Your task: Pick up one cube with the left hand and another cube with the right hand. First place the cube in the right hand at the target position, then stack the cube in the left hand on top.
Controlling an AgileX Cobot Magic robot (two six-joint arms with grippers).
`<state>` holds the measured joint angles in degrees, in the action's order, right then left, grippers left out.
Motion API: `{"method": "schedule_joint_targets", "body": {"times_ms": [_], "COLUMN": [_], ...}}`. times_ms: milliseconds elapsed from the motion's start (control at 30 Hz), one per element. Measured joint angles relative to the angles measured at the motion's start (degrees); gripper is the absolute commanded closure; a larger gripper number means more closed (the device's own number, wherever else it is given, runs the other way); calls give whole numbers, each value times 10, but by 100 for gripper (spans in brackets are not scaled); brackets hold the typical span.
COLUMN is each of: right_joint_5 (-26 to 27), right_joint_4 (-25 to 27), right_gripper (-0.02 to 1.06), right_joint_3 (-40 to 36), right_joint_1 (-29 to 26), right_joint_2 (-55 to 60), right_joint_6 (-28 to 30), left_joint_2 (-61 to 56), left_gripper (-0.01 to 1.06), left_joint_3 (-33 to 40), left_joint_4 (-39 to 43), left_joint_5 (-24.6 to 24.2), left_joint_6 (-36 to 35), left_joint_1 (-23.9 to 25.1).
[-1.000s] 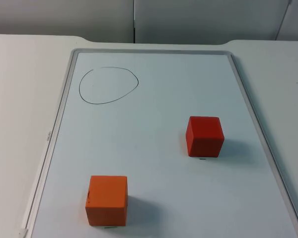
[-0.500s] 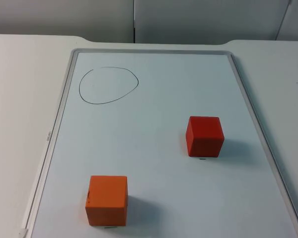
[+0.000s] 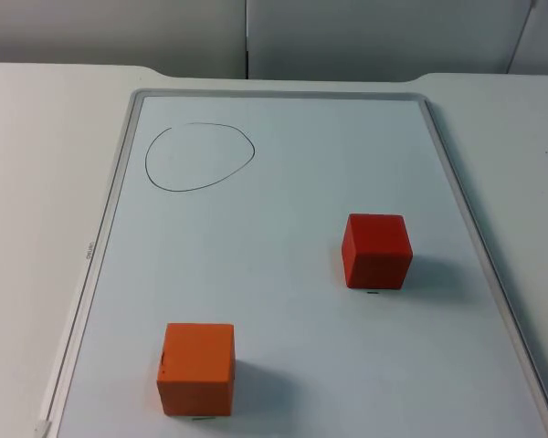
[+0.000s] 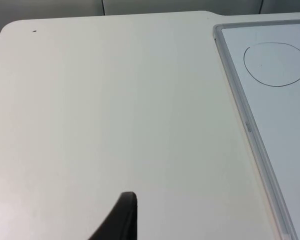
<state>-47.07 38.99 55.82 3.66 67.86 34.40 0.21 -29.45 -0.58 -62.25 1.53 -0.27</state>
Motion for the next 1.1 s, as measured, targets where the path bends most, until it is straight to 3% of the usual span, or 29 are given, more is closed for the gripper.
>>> {"method": "schedule_joint_targets", "body": {"times_ms": [100,200,233,333,367,533,567,633,800,1100], "right_joint_5": [25,88,88,129,129,154,154,166,185,181], "right_joint_4": [-9,-58,-58,-146,-146,-294,-294,-346,-404,-412], "right_gripper": [7,7,7,7,7,7,7,7,7,7], "right_joint_3": [6,12,12,12,12,12,12,12,16,73], "right_joint_1": [40,116,116,166,166,232,232,258,273,279], "right_joint_2": [38,99,99,149,149,232,232,267,318,401], "right_joint_6": [-11,-101,-101,-238,-238,-438,-438,-519,-624,-664], "left_joint_2": [0,0,0,0,0,0,0,0,0,0], "left_gripper": [0,0,0,0,0,0,0,0,0,0], "left_joint_3": [0,0,0,0,0,0,0,0,0,0], "left_joint_4": [0,0,0,0,0,0,0,0,0,0], "left_joint_5": [0,0,0,0,0,0,0,0,0,0], "left_joint_6": [0,0,0,0,0,0,0,0,0,0], "left_joint_1": [0,0,0,0,0,0,0,0,0,0]}}
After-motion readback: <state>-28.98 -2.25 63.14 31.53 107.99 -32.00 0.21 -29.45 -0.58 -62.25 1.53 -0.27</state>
